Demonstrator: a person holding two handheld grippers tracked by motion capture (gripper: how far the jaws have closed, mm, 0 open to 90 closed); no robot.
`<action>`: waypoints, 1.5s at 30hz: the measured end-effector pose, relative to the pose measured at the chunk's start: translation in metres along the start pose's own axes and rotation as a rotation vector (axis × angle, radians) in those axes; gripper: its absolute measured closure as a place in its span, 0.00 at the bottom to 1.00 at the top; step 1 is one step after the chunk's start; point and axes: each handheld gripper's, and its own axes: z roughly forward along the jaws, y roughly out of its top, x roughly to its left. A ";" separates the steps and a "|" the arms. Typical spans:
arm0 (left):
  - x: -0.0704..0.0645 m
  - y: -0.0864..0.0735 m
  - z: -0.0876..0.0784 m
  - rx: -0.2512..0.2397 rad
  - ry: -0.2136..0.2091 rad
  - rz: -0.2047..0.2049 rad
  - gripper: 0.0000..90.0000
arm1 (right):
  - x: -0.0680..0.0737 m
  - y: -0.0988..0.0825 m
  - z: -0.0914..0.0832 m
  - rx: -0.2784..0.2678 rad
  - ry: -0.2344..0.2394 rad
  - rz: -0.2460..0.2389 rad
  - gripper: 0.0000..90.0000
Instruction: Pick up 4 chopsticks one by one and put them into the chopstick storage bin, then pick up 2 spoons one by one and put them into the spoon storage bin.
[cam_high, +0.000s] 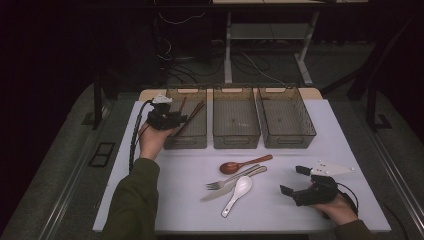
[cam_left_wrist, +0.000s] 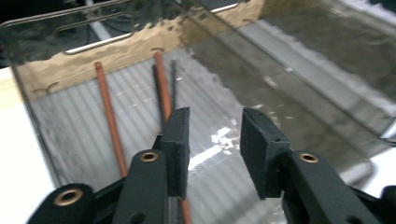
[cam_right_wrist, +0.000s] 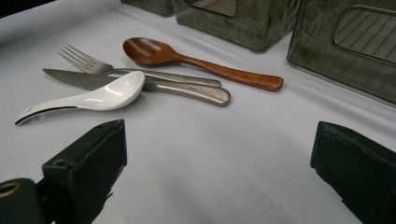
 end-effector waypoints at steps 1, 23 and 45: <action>-0.002 0.000 -0.002 -0.009 -0.017 -0.003 0.64 | 0.000 0.000 0.000 0.000 0.000 0.000 0.04; -0.063 -0.034 -0.044 -0.071 -0.157 0.089 0.39 | -0.001 0.003 -0.003 0.009 0.003 0.003 0.04; -0.101 -0.108 -0.064 -0.080 -0.146 0.104 0.12 | 0.024 0.035 0.029 0.123 0.114 -0.072 0.55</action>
